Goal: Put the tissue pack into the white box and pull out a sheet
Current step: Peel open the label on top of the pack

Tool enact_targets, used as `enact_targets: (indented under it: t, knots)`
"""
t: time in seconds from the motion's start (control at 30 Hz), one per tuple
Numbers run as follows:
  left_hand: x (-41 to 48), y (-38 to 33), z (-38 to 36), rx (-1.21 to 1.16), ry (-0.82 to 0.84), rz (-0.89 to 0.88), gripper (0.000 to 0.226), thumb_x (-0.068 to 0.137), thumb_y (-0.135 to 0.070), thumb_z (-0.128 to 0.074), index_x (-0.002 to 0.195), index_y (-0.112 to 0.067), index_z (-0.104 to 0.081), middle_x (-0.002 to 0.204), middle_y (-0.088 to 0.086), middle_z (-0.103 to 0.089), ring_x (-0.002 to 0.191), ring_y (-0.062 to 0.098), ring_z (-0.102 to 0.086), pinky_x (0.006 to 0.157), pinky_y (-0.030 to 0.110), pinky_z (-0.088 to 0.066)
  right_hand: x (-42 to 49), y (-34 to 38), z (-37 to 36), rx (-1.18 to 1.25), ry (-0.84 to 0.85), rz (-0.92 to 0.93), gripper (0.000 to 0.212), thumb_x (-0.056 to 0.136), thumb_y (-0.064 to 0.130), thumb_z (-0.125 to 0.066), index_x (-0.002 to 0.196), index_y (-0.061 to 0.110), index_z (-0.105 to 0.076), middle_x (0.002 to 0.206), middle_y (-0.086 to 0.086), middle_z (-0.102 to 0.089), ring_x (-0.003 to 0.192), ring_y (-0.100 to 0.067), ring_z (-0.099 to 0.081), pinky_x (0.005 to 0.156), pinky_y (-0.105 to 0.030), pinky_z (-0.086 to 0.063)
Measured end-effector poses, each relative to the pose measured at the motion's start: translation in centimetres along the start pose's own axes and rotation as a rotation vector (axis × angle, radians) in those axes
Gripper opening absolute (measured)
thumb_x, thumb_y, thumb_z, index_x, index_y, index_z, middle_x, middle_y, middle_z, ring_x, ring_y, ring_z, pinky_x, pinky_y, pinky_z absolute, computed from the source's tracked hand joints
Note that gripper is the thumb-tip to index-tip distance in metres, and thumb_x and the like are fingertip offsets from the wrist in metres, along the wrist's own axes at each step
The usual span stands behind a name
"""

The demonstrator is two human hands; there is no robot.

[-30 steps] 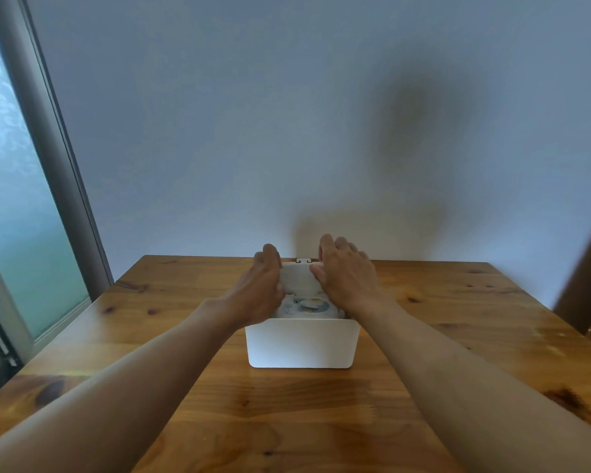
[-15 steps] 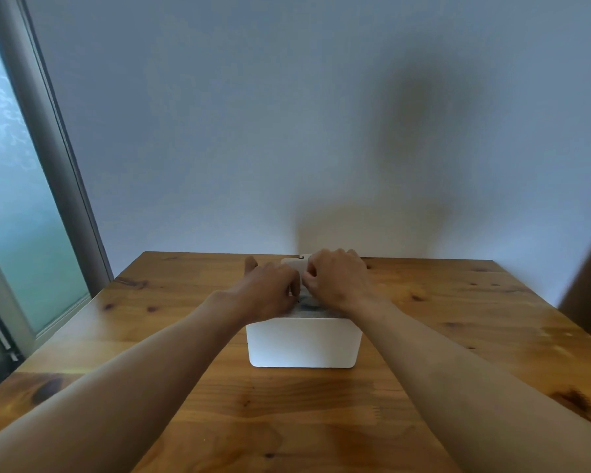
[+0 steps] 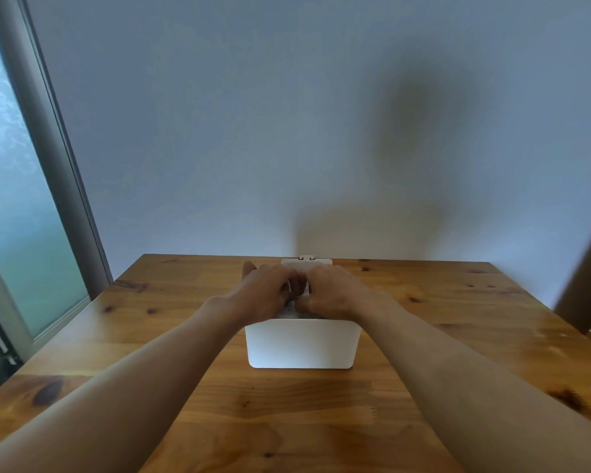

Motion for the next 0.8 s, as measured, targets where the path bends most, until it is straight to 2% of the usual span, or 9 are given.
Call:
enact_targets:
  t: [0.2, 0.3, 0.37, 0.47, 0.6, 0.7, 0.8]
  knots:
    - [0.1, 0.5, -0.4, 0.026, 0.004, 0.029, 0.022, 0.088, -0.012, -0.051, 0.077, -0.031, -0.052, 0.065, -0.015, -0.048, 0.075, 0.009, -0.051, 0.079, 0.033, -0.02, 0.3, -1.1, -0.1, -0.018, -0.022, -0.076, 0.011, 0.072, 0.027, -0.062, 0.082, 0.023, -0.064, 0.09, 0.0, -0.065, 0.086, -0.021, -0.061, 0.076, -0.041, -0.054]
    - [0.3, 0.6, -0.7, 0.052, 0.035, 0.036, 0.018, 0.087, -0.016, -0.053, 0.076, -0.031, -0.052, 0.063, -0.015, -0.046, 0.073, 0.009, -0.05, 0.083, 0.034, -0.022, 0.4, -1.5, 0.0, -0.055, -0.022, -0.12, 0.015, 0.077, 0.028, -0.061, 0.083, 0.018, -0.07, 0.092, -0.002, -0.068, 0.087, -0.019, -0.058, 0.084, -0.034, -0.045]
    - [0.4, 0.6, -0.8, 0.057, 0.049, 0.034, 0.02, 0.086, -0.014, -0.053, 0.075, -0.031, -0.052, 0.063, -0.014, -0.048, 0.071, 0.008, -0.05, 0.083, 0.034, -0.023, 0.4, -1.5, -0.1, -0.071, -0.004, -0.115, 0.019, 0.079, 0.035, -0.059, 0.083, 0.019, -0.069, 0.087, 0.001, -0.067, 0.086, -0.016, -0.056, 0.09, -0.034, -0.035]
    - [0.4, 0.7, -0.9, 0.068, 0.048, 0.036, 0.018, 0.087, -0.015, -0.052, 0.079, -0.031, -0.054, 0.065, -0.014, -0.048, 0.075, 0.009, -0.052, 0.087, 0.035, -0.024, 0.3, -1.5, -0.2, -0.082, 0.024, -0.116, 0.025, 0.081, 0.042, -0.058, 0.083, 0.02, -0.067, 0.082, 0.003, -0.066, 0.087, -0.015, -0.057, 0.091, -0.035, -0.029]
    - [0.3, 0.7, -0.9, 0.073, 0.048, 0.045, 0.016, 0.087, -0.018, -0.052, 0.08, -0.032, -0.057, 0.066, -0.015, -0.048, 0.076, 0.008, -0.051, 0.089, 0.036, -0.024, 0.3, -1.6, -0.3, -0.083, 0.008, -0.132, 0.025, 0.082, 0.038, -0.058, 0.079, 0.016, -0.069, 0.071, 0.006, -0.059, 0.082, -0.014, -0.053, 0.092, -0.036, -0.028]
    - [0.3, 0.6, -0.8, 0.081, 0.052, 0.047, 0.013, 0.086, -0.02, -0.053, 0.08, -0.031, -0.056, 0.065, -0.015, -0.047, 0.075, 0.009, -0.05, 0.088, 0.036, -0.024, 0.3, -1.9, -0.3, -0.054, -0.008, -0.146, 0.027, 0.083, 0.036, -0.055, 0.077, 0.013, -0.07, 0.072, 0.004, -0.062, 0.081, -0.014, -0.054, 0.092, -0.036, -0.029]
    - [0.3, 0.6, -0.9, 0.082, 0.056, 0.035, 0.012, 0.086, -0.025, -0.057, 0.077, -0.032, -0.053, 0.064, -0.016, -0.047, 0.075, 0.008, -0.051, 0.084, 0.034, -0.022, 0.3, -2.1, 0.0, -0.046, -0.043, -0.152, 0.028, 0.085, 0.037, -0.053, 0.068, 0.017, -0.063, 0.07, 0.004, -0.06, 0.071, -0.01, -0.051, 0.084, -0.035, -0.031]
Point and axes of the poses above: each hand's wrist, its own x-axis towards the middle knuckle, its own z-axis out of the back of the hand, y = z × x, the point moved 7 cm from there along x, towards the middle knuckle
